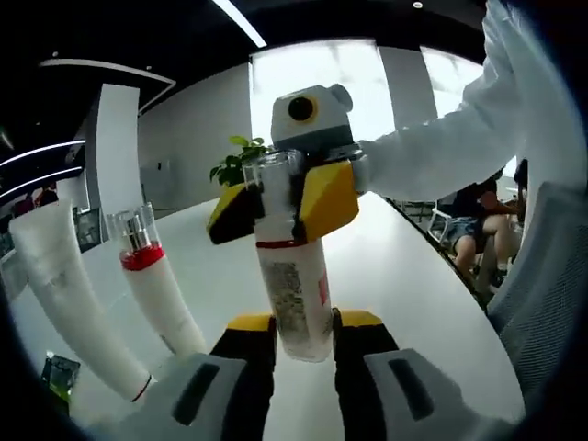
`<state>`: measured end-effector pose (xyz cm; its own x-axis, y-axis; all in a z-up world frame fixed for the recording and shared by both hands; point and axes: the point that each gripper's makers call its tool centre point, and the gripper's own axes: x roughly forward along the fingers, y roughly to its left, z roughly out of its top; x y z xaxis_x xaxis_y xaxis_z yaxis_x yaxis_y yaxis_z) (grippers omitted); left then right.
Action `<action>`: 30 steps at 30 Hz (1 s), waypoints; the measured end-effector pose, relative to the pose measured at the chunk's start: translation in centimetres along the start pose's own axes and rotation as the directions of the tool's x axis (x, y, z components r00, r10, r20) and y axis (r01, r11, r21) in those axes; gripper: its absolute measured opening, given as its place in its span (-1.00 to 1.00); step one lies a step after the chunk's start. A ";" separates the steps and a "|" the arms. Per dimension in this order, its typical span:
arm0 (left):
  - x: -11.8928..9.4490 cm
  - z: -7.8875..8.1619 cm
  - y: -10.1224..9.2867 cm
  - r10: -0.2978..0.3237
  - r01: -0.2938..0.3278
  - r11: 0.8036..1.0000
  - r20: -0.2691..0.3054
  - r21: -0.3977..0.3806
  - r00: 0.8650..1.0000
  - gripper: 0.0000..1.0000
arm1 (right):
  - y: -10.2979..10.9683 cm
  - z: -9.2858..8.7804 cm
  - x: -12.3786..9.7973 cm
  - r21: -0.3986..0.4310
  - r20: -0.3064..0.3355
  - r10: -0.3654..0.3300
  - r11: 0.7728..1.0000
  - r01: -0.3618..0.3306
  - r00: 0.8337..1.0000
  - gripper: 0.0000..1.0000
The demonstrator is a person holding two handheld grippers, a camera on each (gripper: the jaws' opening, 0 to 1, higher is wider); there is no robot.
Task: Arrange the skincare products in the storage area until every visible bottle or jar stands upright without overlapping.
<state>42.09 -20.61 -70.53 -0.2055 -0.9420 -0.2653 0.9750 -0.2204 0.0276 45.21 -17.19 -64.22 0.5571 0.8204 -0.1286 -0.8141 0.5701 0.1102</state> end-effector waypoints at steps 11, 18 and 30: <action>1.4 -0.2 2.7 0.111 -0.112 0.994 0.053 0.009 0.992 -0.53 | -2.5 -0.3 0.3 -0.005 0.026 -0.060 0.998 0.060 0.998 -0.64; 2.0 -1.9 4.3 0.133 -0.134 0.991 0.056 0.000 0.989 -0.54 | -3.4 -1.6 0.6 -0.013 -0.002 -0.090 0.996 0.090 0.996 -0.62; 2.2 -3.4 5.6 0.167 -0.167 0.986 0.045 -0.013 0.985 -0.53 | -4.2 -2.6 1.2 0.000 0.002 -0.078 0.997 0.078 0.997 -0.63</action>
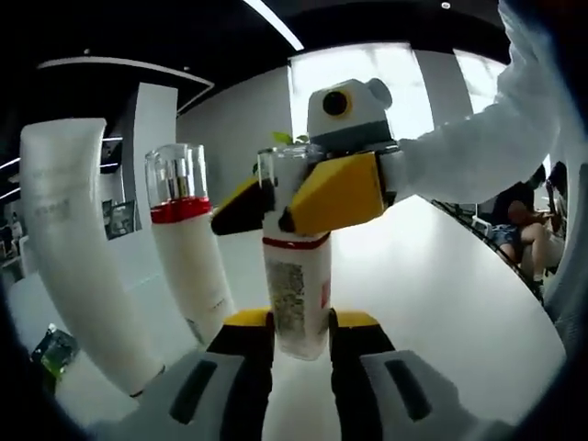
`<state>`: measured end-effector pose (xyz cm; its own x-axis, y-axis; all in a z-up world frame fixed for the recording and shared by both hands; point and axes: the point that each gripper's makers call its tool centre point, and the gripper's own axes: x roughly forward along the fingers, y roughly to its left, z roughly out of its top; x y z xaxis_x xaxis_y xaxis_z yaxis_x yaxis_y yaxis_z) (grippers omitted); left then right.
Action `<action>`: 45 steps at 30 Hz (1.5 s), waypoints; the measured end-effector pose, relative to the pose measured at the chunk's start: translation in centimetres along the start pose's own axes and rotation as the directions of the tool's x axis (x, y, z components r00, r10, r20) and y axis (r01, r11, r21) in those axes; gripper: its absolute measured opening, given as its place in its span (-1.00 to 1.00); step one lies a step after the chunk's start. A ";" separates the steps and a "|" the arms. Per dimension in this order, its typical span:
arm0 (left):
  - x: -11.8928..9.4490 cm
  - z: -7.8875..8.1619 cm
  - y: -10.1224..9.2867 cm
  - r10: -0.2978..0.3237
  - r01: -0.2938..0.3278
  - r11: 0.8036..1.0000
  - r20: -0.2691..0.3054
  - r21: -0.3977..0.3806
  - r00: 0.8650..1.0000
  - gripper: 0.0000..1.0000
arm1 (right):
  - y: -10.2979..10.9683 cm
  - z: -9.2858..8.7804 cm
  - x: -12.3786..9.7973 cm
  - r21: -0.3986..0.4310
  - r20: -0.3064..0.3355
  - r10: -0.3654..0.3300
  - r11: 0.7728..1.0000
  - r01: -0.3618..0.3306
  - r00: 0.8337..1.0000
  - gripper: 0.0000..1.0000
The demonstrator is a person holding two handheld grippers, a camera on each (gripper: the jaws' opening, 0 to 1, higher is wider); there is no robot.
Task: Arrange the skincare products in the storage area until every visible bottle or jar stands upright without overlapping.
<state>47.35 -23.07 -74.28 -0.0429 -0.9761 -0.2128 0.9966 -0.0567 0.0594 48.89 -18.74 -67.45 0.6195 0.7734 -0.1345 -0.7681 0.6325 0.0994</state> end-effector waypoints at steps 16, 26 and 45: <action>0.2 -1.3 1.3 0.061 -0.061 0.998 0.011 0.009 0.998 -0.52 | -0.9 -1.0 1.3 0.009 0.012 0.038 0.999 -0.038 0.999 -0.61; 0.3 -1.9 1.3 0.068 -0.068 0.998 0.013 0.017 0.998 -0.52 | -0.6 -1.7 1.6 0.005 -0.008 0.064 0.998 -0.064 0.998 -0.60; 0.5 -1.9 1.3 0.075 -0.077 0.996 0.034 0.045 0.997 -0.46 | -0.7 -1.7 1.3 0.038 0.009 0.066 0.997 -0.066 0.998 -0.57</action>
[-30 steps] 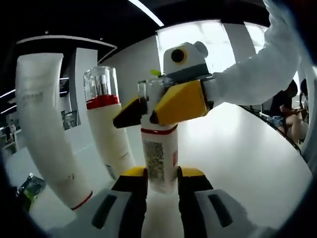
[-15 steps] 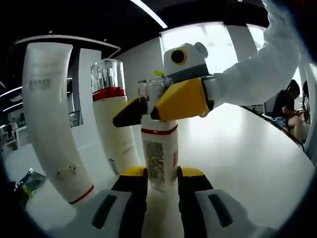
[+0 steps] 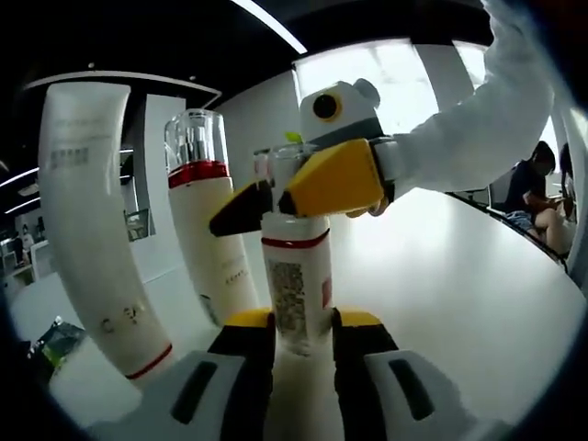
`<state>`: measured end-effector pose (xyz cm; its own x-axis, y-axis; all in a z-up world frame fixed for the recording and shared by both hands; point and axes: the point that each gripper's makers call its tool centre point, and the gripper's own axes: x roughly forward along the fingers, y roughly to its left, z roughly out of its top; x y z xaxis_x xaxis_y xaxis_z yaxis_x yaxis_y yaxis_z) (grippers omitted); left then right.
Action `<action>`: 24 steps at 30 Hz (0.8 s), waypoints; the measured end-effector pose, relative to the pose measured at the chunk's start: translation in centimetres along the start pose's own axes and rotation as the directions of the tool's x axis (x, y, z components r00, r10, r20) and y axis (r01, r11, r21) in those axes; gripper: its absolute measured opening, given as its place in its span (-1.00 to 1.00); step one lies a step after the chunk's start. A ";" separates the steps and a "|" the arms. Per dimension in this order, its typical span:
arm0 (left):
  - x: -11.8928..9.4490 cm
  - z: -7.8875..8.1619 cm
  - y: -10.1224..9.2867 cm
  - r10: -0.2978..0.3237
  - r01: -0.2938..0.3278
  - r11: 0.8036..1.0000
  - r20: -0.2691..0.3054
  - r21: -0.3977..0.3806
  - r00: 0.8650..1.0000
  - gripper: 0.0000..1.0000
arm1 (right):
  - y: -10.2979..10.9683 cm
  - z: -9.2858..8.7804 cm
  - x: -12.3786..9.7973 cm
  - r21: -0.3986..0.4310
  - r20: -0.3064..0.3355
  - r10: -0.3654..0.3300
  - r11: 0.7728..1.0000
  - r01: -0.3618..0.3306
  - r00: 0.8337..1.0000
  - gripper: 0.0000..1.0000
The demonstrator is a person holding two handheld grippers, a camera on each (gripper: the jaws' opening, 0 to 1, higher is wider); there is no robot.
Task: Arrange the skincare products in the storage area until every visible bottle or jar stands upright without overlapping.
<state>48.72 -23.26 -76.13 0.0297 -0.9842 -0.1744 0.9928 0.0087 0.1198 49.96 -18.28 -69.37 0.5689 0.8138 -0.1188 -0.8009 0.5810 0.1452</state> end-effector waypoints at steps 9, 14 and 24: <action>0.0 0.0 -0.1 0.000 0.000 1.000 0.004 0.017 1.000 -0.33 | 0.6 -0.4 -0.2 0.002 -0.016 0.013 1.000 -0.013 1.000 -0.55; 0.2 0.0 0.0 0.004 -0.004 1.000 0.002 0.021 1.000 -0.42 | 1.0 -0.5 -0.1 -0.013 -0.026 0.027 1.000 -0.027 0.999 -0.54; 0.3 -0.3 0.8 0.043 -0.043 0.999 -0.010 0.016 0.999 -0.45 | 0.8 -0.2 0.0 -0.008 -0.014 0.035 0.999 -0.035 0.999 -0.49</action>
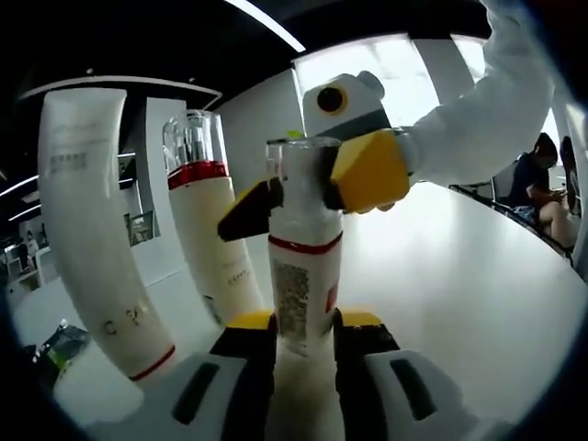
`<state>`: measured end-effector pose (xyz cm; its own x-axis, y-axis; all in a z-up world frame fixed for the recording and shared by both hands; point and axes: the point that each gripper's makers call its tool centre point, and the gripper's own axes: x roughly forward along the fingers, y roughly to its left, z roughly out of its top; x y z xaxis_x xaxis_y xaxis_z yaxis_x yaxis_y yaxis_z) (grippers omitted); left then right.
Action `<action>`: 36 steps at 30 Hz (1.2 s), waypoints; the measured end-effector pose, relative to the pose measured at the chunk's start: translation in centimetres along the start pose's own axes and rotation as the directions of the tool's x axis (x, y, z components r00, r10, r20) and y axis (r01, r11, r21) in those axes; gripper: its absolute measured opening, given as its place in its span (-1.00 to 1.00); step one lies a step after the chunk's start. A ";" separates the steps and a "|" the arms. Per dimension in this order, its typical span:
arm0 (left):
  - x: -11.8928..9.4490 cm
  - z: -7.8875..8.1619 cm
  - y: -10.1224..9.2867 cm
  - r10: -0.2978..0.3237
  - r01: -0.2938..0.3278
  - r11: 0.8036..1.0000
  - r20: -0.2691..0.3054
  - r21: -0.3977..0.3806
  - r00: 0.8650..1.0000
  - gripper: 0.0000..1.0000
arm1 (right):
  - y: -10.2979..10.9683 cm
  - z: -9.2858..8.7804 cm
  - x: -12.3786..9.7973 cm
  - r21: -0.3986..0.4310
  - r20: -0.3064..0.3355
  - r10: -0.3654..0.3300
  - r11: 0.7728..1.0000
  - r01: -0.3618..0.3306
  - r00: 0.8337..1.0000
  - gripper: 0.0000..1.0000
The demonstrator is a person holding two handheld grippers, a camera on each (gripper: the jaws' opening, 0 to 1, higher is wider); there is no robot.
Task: Arrange the skincare products in the storage area until every visible bottle or jar stands upright without overlapping.
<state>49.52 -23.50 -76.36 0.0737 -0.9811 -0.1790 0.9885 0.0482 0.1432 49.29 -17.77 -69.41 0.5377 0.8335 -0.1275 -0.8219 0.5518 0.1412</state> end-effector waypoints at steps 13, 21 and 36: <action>0.0 0.0 0.0 -0.005 0.005 1.000 -0.009 -0.006 1.000 -0.45 | 0.0 1.2 -0.1 0.003 0.032 0.000 1.000 0.000 0.999 -0.48; 0.0 -0.1 0.3 -0.002 0.001 1.000 -0.010 -0.018 1.000 -0.45 | -0.4 1.9 -0.2 -0.006 0.053 -0.018 1.000 0.019 0.998 -0.56; 0.2 -0.3 0.7 0.006 -0.007 0.999 -0.014 -0.036 1.000 -0.45 | -0.9 3.4 -0.2 -0.017 0.103 -0.037 0.999 0.039 0.994 -0.80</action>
<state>50.23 -23.59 -76.60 0.0816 -0.9780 -0.1918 0.9921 0.0614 0.1093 50.59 -18.37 -66.15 0.5846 0.8108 -0.0309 -0.8032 0.5837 0.1190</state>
